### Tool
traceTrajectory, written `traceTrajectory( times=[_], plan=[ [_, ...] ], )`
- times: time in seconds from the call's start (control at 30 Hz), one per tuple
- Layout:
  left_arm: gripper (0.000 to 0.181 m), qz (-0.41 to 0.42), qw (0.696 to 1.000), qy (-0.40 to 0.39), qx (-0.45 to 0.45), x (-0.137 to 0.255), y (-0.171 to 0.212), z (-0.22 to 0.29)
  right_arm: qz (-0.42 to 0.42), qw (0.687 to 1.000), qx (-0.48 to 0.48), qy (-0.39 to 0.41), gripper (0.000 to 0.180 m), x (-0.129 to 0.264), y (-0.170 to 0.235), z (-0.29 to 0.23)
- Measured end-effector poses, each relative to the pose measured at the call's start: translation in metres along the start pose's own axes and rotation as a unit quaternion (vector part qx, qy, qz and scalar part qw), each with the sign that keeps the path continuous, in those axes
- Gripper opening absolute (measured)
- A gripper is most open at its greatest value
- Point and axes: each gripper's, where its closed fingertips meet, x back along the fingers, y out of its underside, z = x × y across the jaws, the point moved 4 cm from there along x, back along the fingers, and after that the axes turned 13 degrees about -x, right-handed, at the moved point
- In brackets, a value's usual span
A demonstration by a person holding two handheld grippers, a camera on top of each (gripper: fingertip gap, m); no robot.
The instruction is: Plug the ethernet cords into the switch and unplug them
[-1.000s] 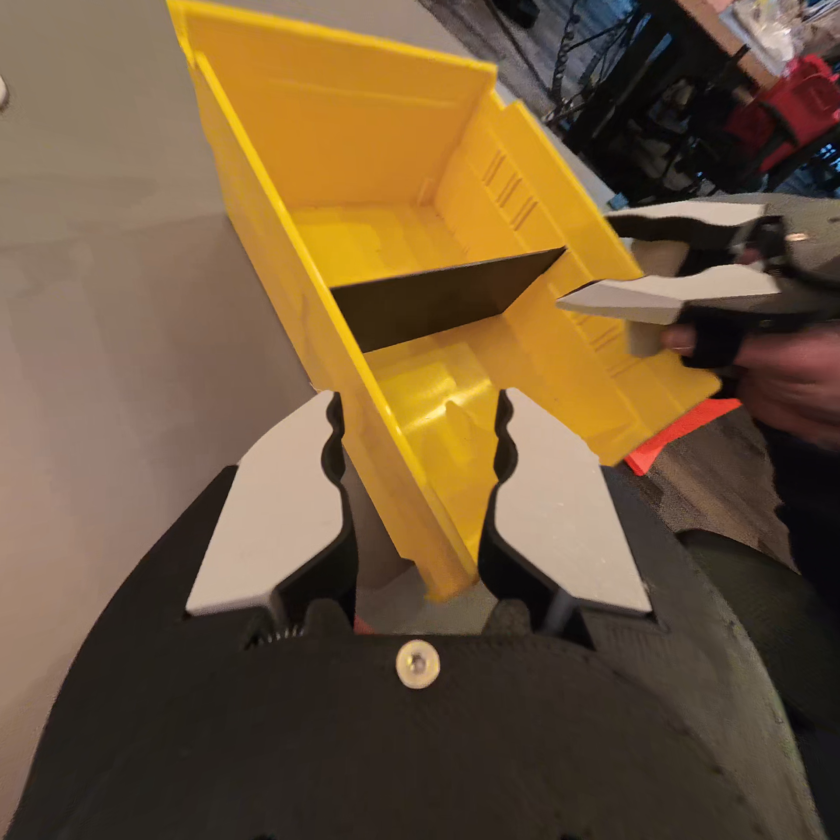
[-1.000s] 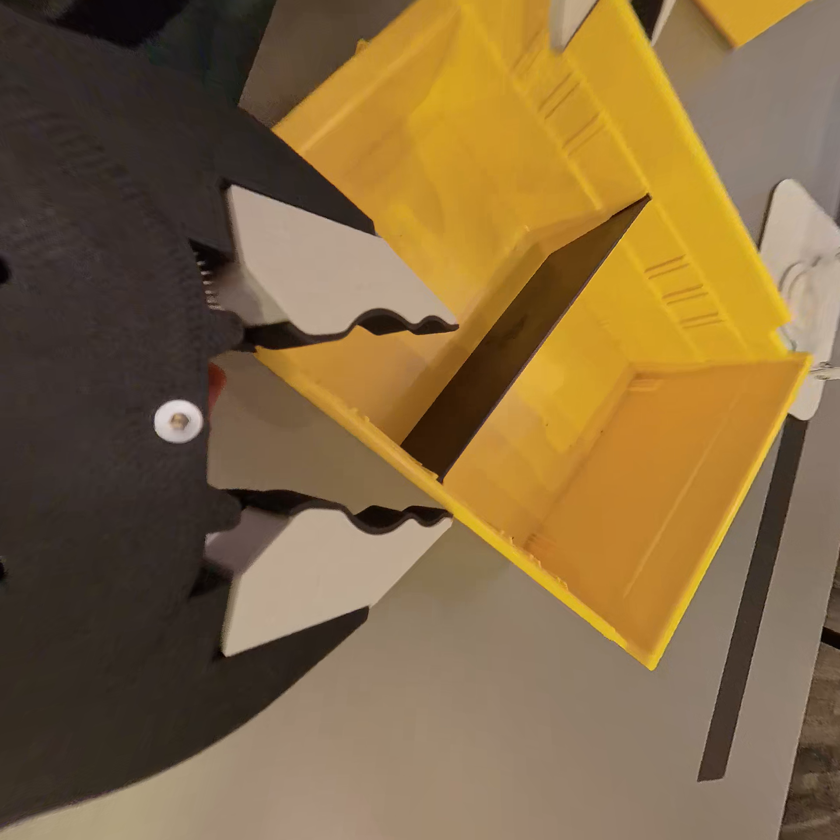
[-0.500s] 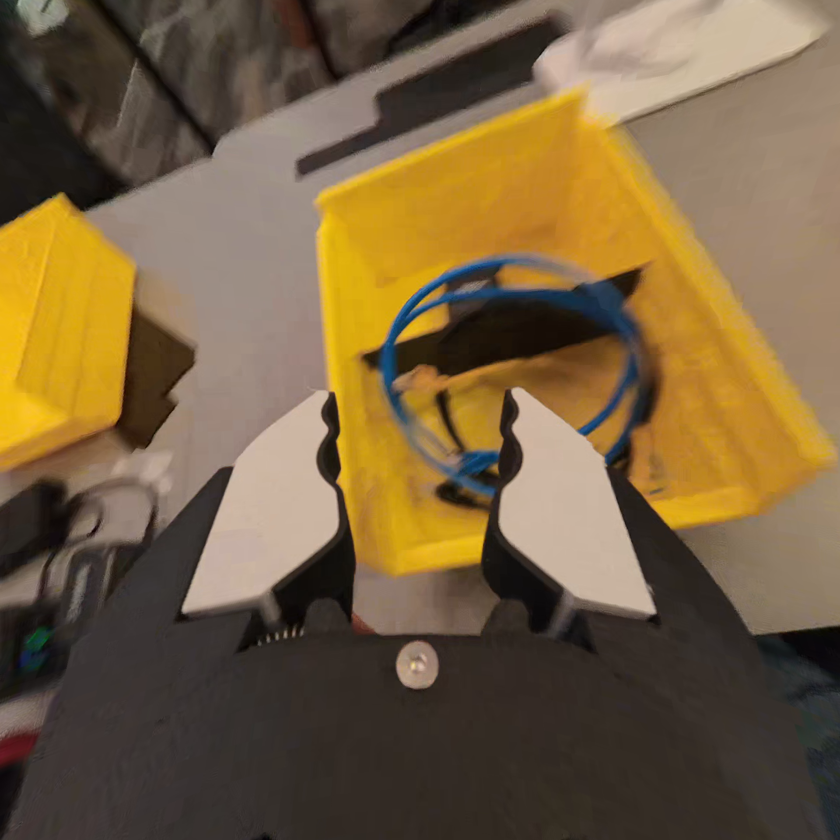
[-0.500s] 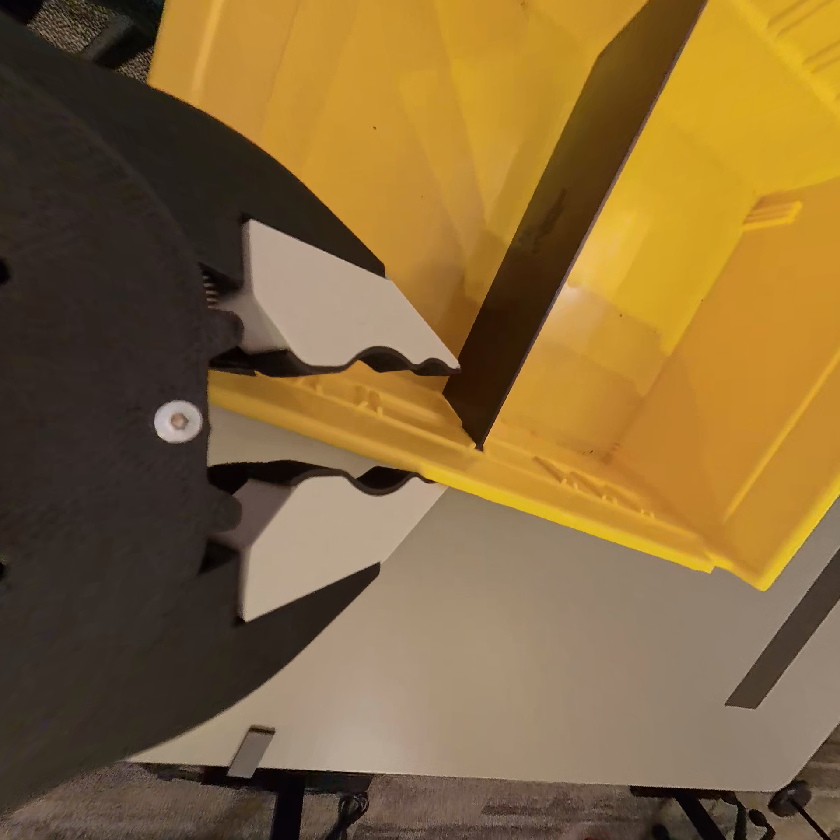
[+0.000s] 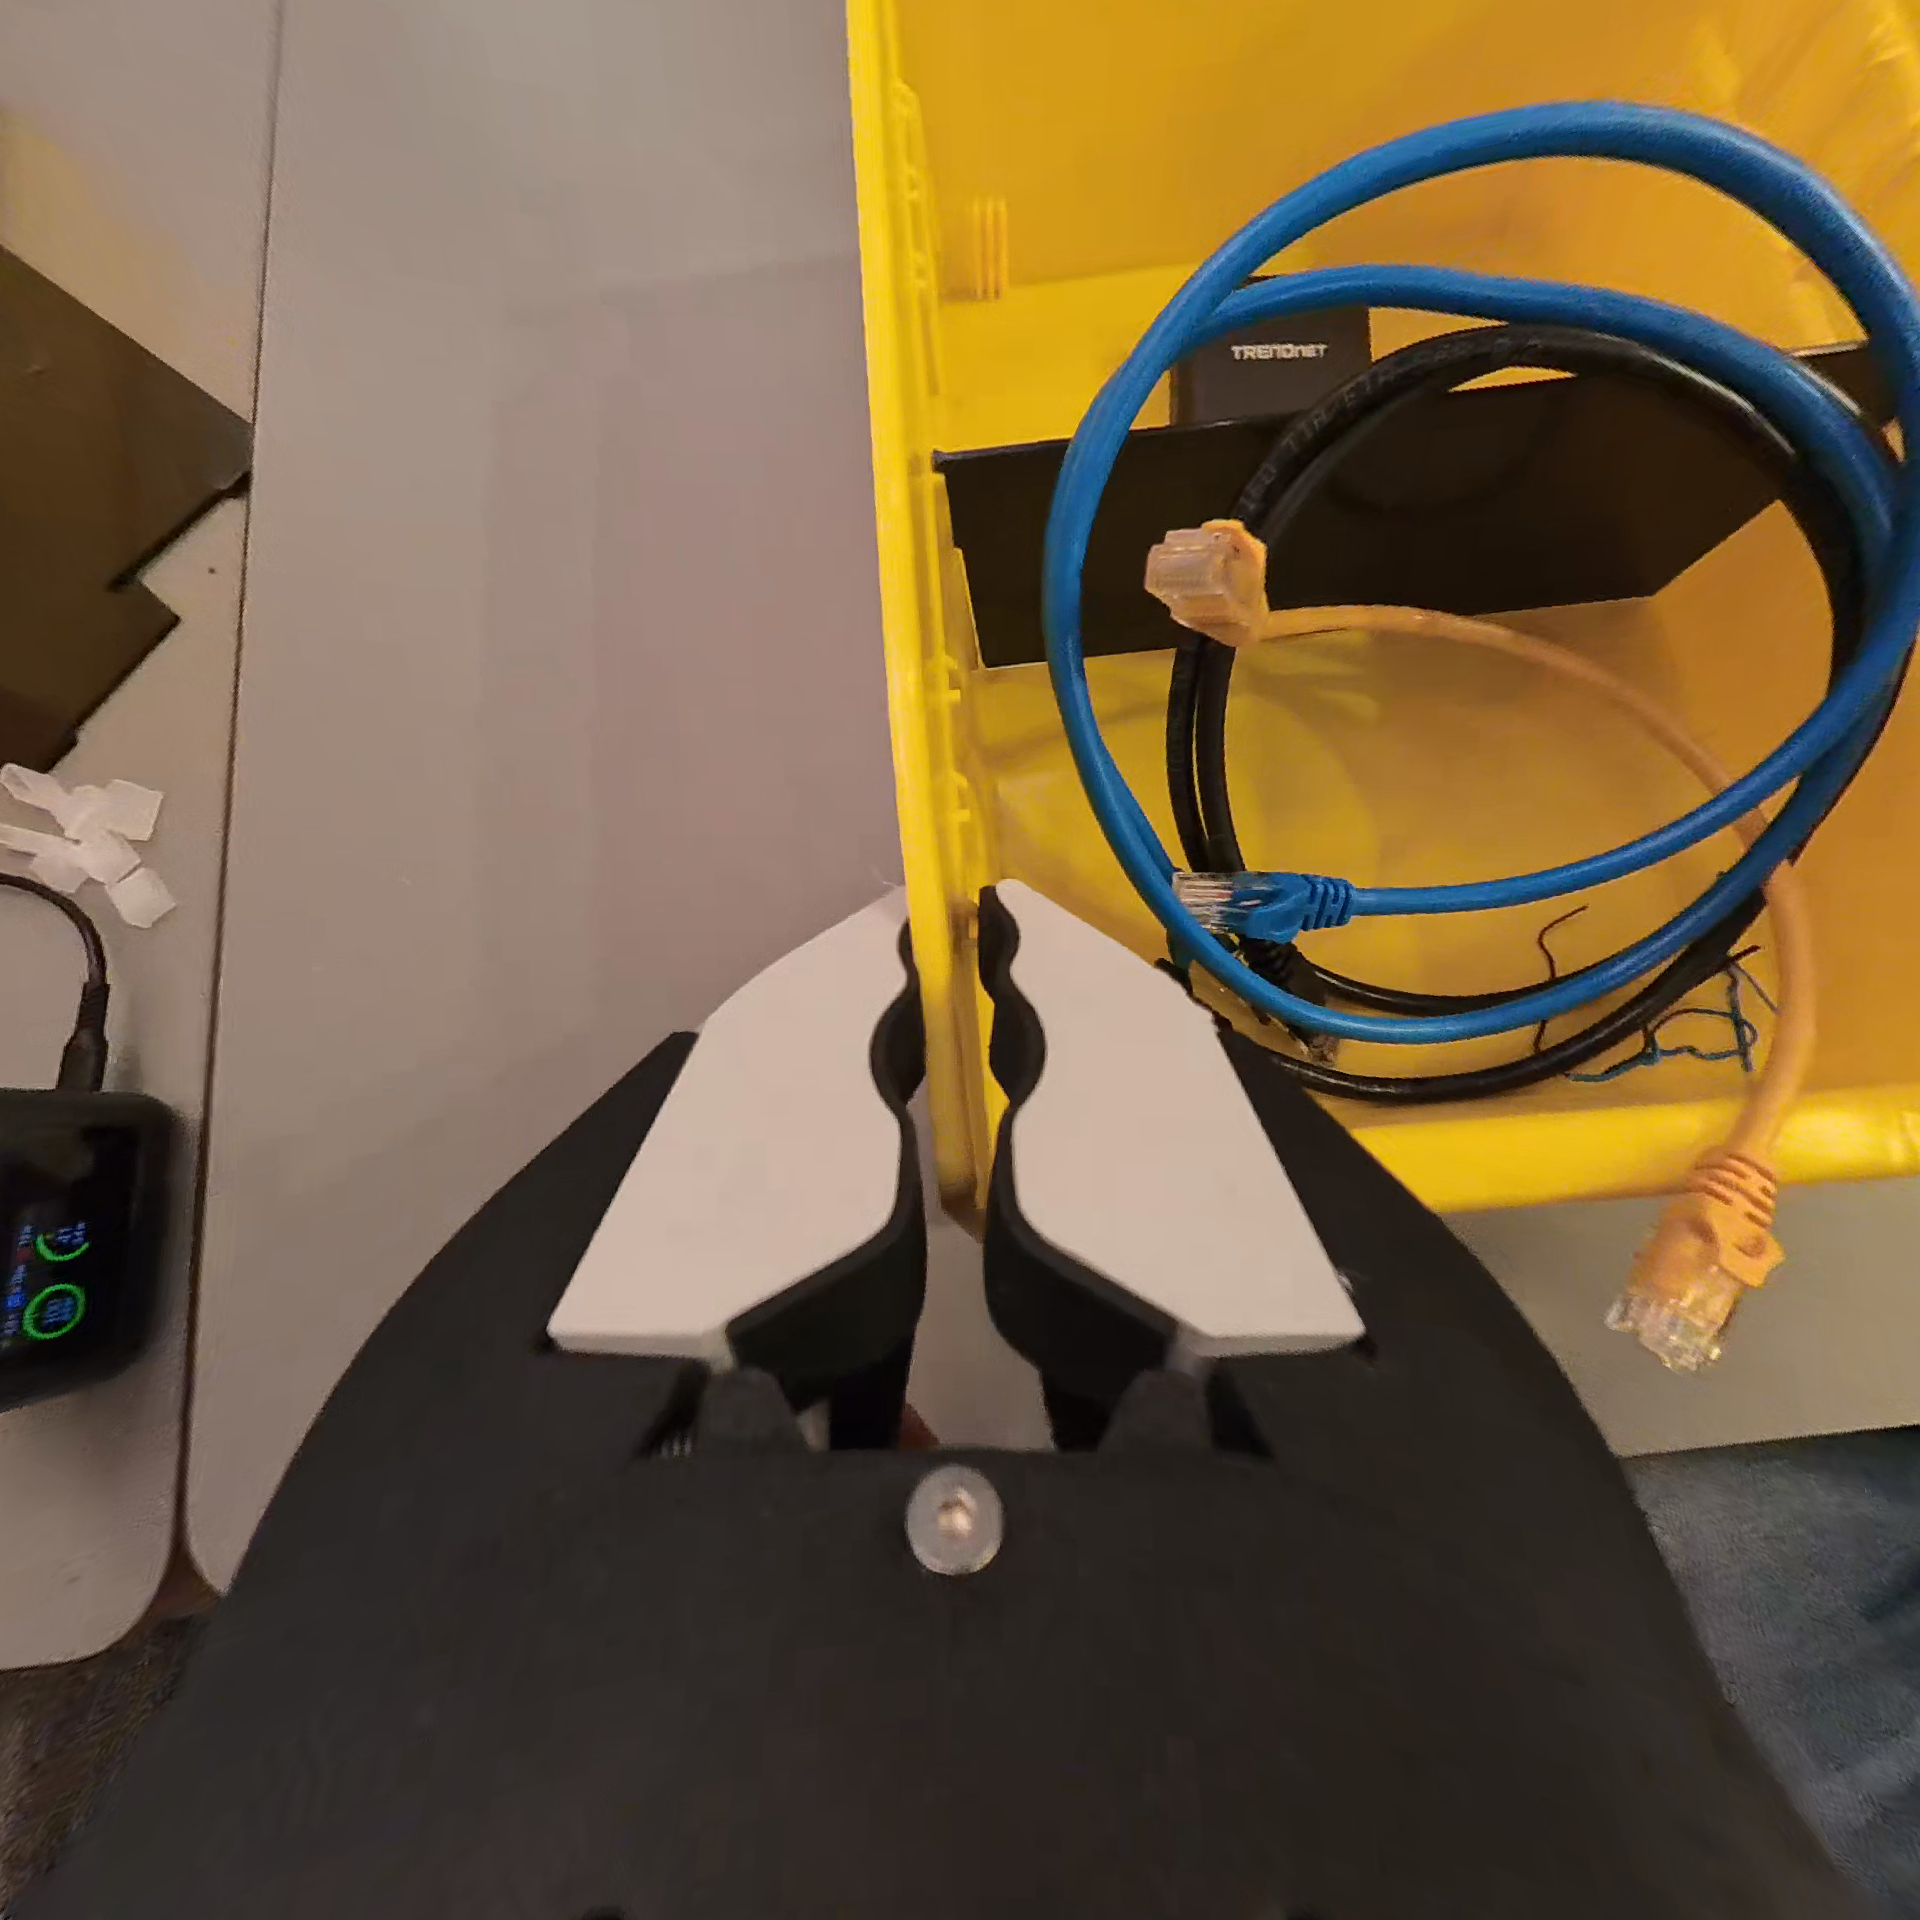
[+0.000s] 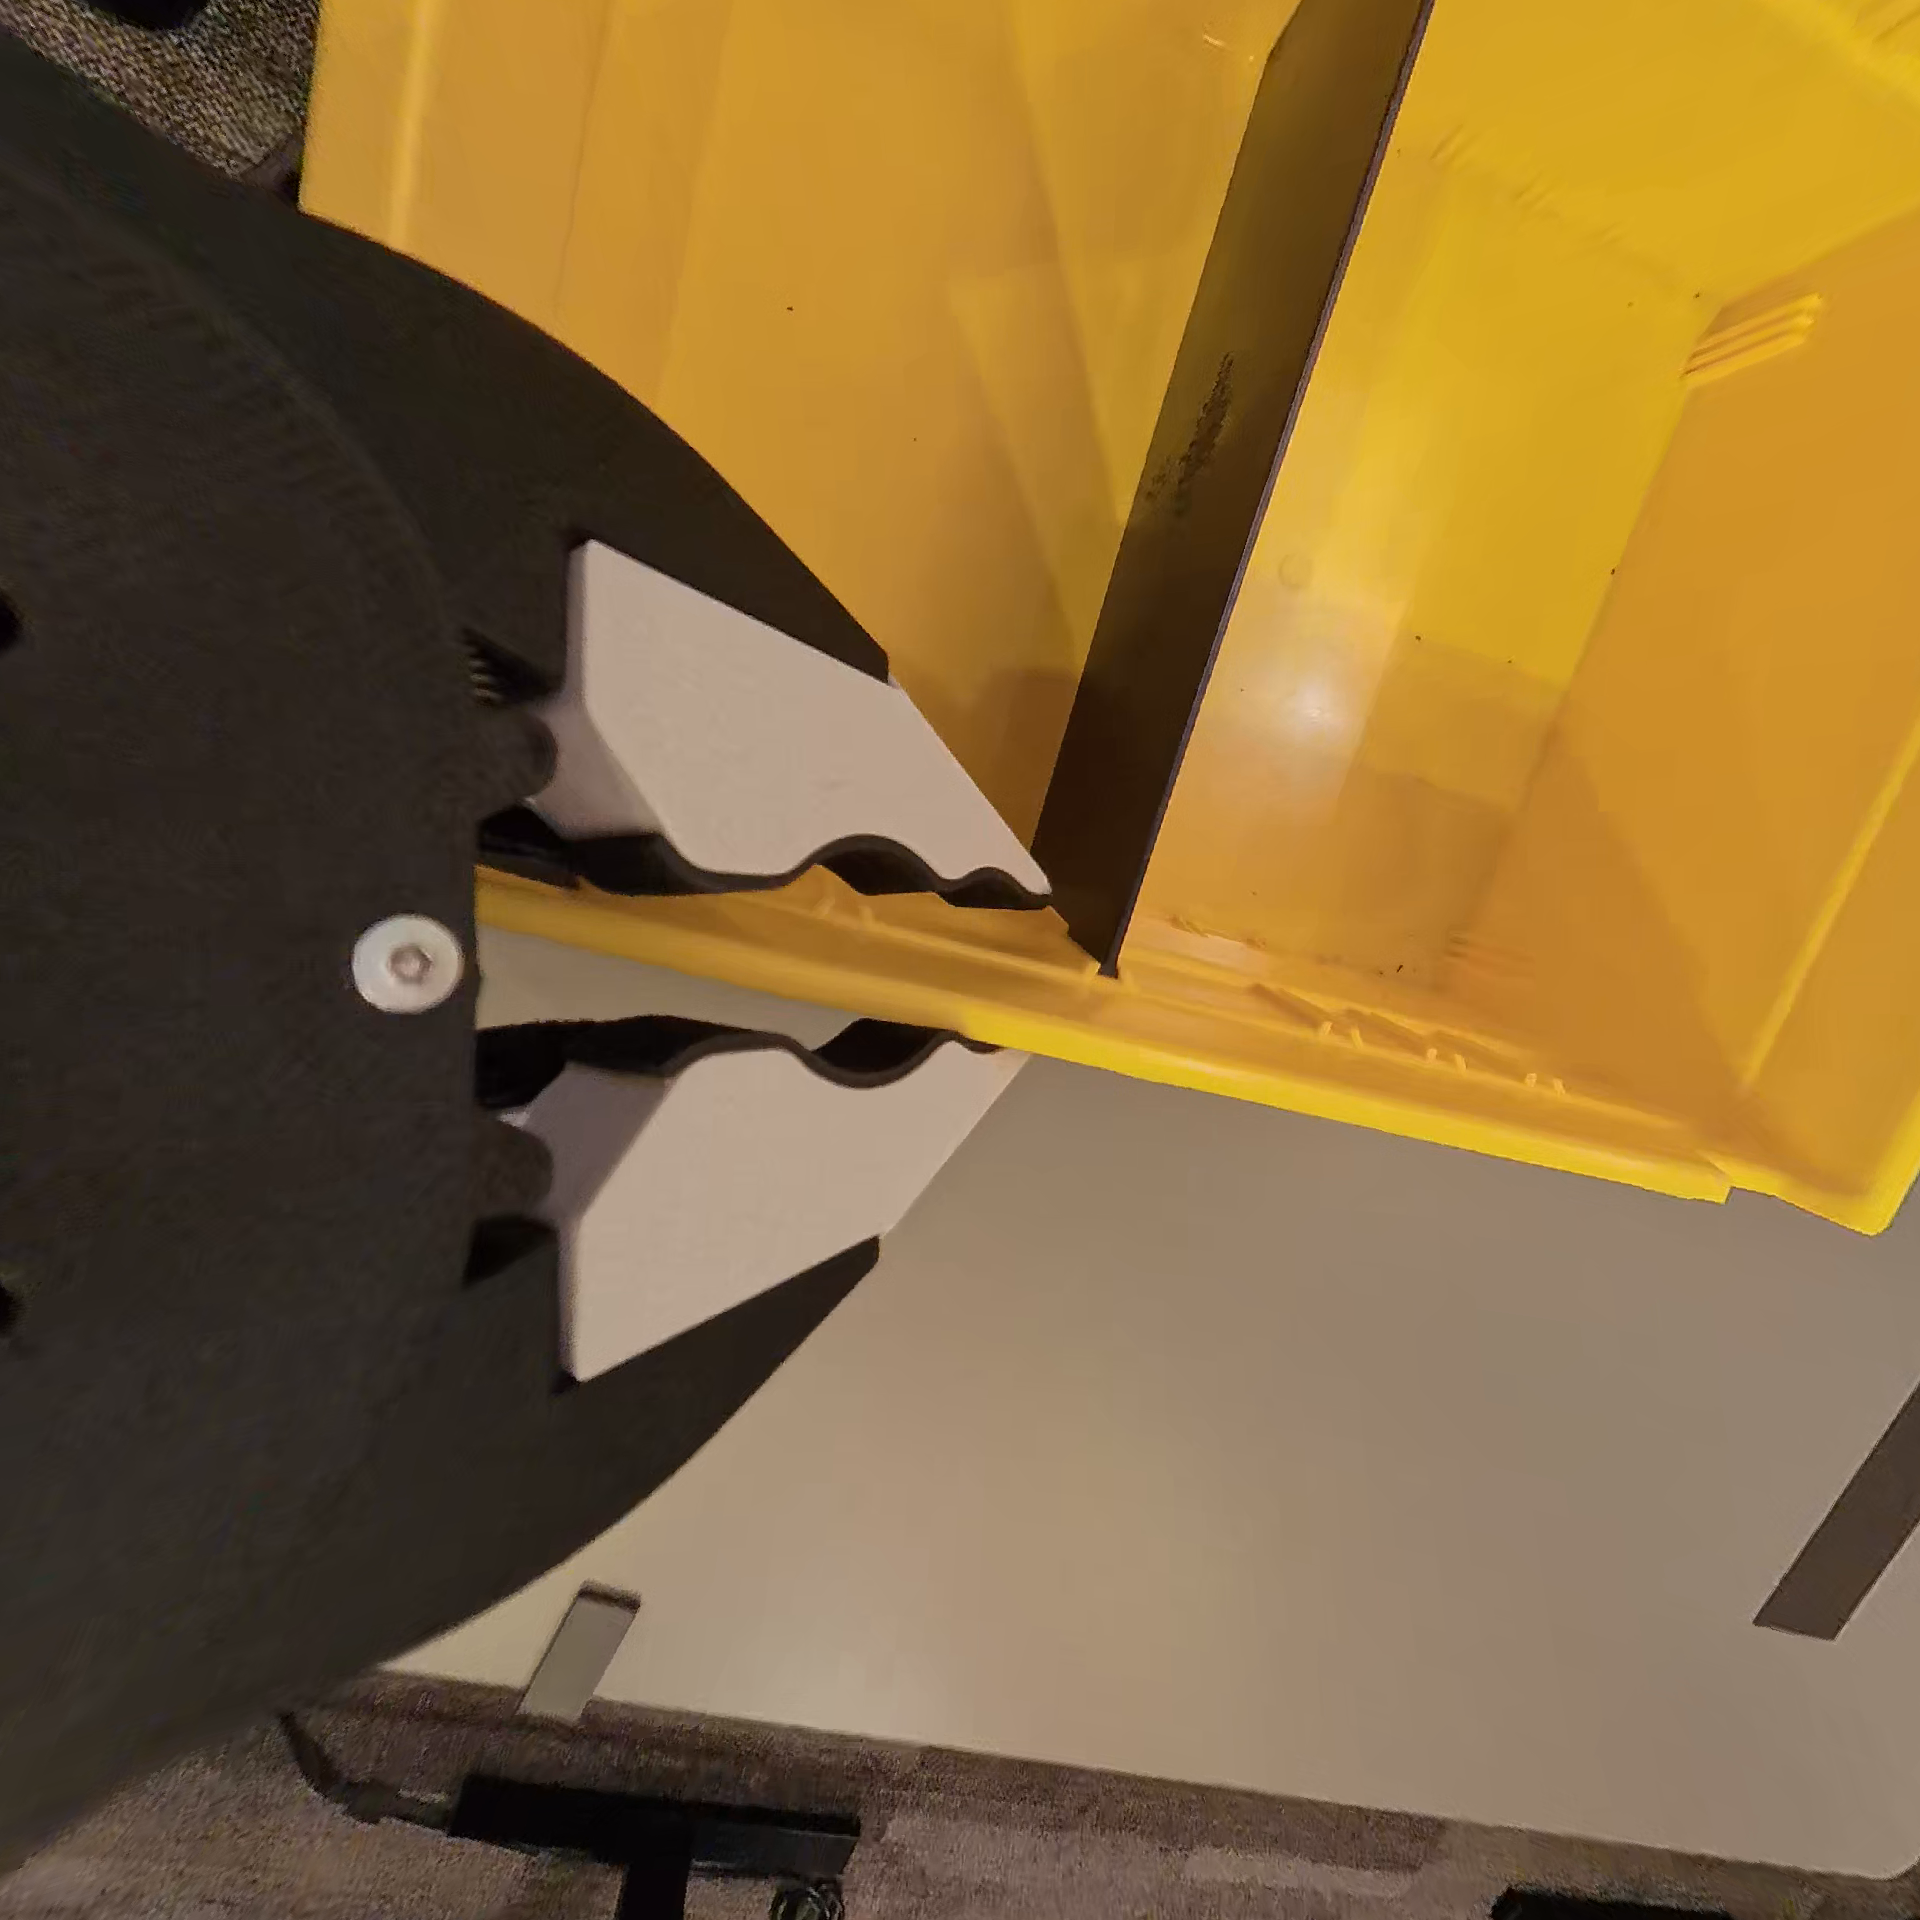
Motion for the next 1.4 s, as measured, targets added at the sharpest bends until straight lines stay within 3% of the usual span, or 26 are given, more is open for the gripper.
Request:
traceTrajectory(
  times=[0.6,0.93,1.0,1.07,1.23,1.4],
  plan=[
    [0.005,0.004,0.999,-0.001,0.045,0.016,0.042,-0.072,-0.006,0.997,-0.045,0.057,0.019,0.005,0.017,0.11],
    [0.008,-0.007,0.999,-0.021,0.028,0.018,0.05,-0.089,-0.007,0.997,-0.033,0.067,0.023,0.003,0.017,0.131],
    [0.015,-0.013,0.999,-0.03,0.025,0.019,0.051,-0.092,-0.005,0.997,-0.017,0.078,0.029,0.003,0.016,0.131],
    [0.039,-0.01,0.999,-0.035,0.03,0.023,0.05,-0.096,-0.005,0.996,0.004,0.09,0.037,0.005,0.016,0.129],
    [0.053,0.075,0.992,-0.098,0.025,0.062,0.01,-0.108,0.02,0.989,0.037,0.145,0.046,0.024,0.004,0.128],
    [0.059,0.092,0.991,-0.057,-0.082,0.069,-0.073,-0.076,0.078,0.966,0.081,0.235,0.044,0.061,-0.025,0.124]
  ],
)
